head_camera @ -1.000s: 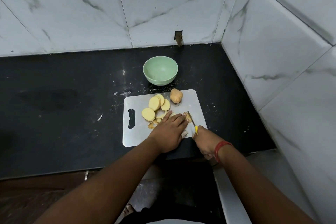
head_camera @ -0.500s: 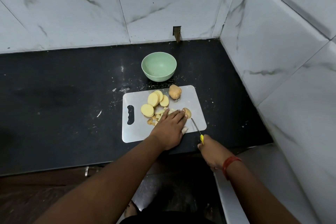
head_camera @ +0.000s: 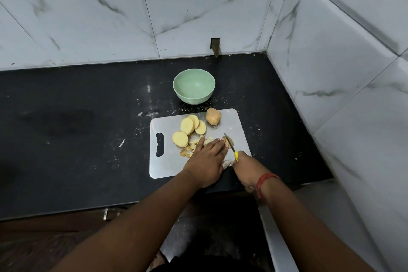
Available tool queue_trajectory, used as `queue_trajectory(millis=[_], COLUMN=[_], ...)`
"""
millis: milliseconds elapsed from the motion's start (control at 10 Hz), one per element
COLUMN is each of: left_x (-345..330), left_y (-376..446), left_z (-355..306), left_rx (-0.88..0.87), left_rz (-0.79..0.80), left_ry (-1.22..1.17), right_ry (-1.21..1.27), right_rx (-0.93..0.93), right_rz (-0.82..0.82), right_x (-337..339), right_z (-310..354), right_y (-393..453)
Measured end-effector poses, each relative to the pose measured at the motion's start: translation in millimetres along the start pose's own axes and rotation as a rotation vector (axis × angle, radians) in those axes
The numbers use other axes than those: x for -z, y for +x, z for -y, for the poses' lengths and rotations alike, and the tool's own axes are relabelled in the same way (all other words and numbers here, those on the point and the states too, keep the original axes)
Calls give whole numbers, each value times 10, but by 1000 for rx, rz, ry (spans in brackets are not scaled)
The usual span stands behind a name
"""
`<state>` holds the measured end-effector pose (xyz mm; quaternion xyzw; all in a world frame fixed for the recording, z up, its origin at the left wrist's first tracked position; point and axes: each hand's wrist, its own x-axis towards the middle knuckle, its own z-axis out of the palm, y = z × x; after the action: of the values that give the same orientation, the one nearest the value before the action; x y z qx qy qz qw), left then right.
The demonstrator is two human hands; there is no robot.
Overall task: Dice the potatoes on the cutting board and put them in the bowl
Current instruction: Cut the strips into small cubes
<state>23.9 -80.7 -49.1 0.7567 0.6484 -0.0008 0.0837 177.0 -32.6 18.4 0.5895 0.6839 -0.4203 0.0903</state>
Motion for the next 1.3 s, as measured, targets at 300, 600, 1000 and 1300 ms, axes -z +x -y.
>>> queue_trajectory(millis=[300,600,1000,1300], left_x=[-12,-41,-69,-71], left_y=[-4,1,0,-5], left_z=[10,13,29,-28], left_rx=[-2,-7,-38,-15], left_rz=[-14,-43,-79,-76], left_ry=[-11,-24,29,68], right_ry=[9,-66,-97,-790], right_rx=[-27,-7,-23,267], right_rz=[-3,-24,-16,87], right_x=[-76,-83,-75,-220], right_z=[25,16,-26,-283], right_y=[25,25,178,-221])
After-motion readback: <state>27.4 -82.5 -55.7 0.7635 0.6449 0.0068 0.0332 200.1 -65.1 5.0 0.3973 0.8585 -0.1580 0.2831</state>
